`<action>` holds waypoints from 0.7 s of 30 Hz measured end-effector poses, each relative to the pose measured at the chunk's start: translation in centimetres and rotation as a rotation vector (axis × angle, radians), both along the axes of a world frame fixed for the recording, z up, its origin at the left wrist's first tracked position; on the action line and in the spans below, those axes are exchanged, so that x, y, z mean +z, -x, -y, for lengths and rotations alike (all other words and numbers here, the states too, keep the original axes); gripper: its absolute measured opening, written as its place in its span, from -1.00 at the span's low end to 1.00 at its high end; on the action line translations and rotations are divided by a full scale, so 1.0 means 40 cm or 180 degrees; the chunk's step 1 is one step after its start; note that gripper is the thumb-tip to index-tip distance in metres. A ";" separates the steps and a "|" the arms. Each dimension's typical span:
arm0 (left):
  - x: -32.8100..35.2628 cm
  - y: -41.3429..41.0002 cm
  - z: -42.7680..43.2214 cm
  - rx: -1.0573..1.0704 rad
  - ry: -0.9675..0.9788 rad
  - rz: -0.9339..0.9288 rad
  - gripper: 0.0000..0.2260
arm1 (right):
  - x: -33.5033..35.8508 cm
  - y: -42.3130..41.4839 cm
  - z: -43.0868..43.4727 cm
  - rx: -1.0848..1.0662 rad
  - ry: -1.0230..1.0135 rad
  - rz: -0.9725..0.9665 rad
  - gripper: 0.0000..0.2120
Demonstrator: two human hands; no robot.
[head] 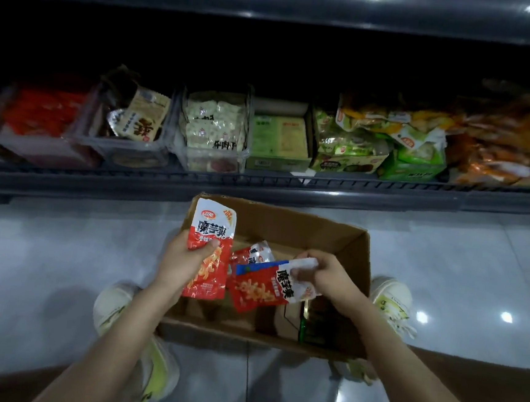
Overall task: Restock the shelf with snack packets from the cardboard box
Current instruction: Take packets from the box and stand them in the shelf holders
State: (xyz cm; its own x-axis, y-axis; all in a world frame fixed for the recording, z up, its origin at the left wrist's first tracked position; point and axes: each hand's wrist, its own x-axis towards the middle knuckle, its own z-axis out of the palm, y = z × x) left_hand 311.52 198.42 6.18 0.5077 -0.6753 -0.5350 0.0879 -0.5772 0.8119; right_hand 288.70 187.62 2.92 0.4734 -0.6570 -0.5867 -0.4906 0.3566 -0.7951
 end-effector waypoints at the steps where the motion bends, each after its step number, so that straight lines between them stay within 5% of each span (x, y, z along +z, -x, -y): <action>1: 0.027 0.001 -0.008 0.0057 0.0059 -0.0068 -0.78 | 0.050 0.004 0.000 0.0038 0.0017 0.0066 -0.92; 13: 0.357 0.033 -0.083 -0.0328 0.0952 -0.0164 -0.88 | 0.501 -0.017 -0.042 0.0977 0.0391 0.0518 -0.87; 21: 0.524 0.088 -0.076 -0.0814 0.1260 -0.0686 -0.76 | 0.703 -0.065 -0.053 0.0227 0.1230 0.0696 -0.81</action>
State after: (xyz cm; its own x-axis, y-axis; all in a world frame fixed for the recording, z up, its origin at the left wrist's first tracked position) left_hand 307.99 201.45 27.14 0.2064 -0.9352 -0.2877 0.1733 -0.2544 0.9514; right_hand 291.30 189.72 31.06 0.6109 -0.7696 -0.1858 -0.3088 -0.0155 -0.9510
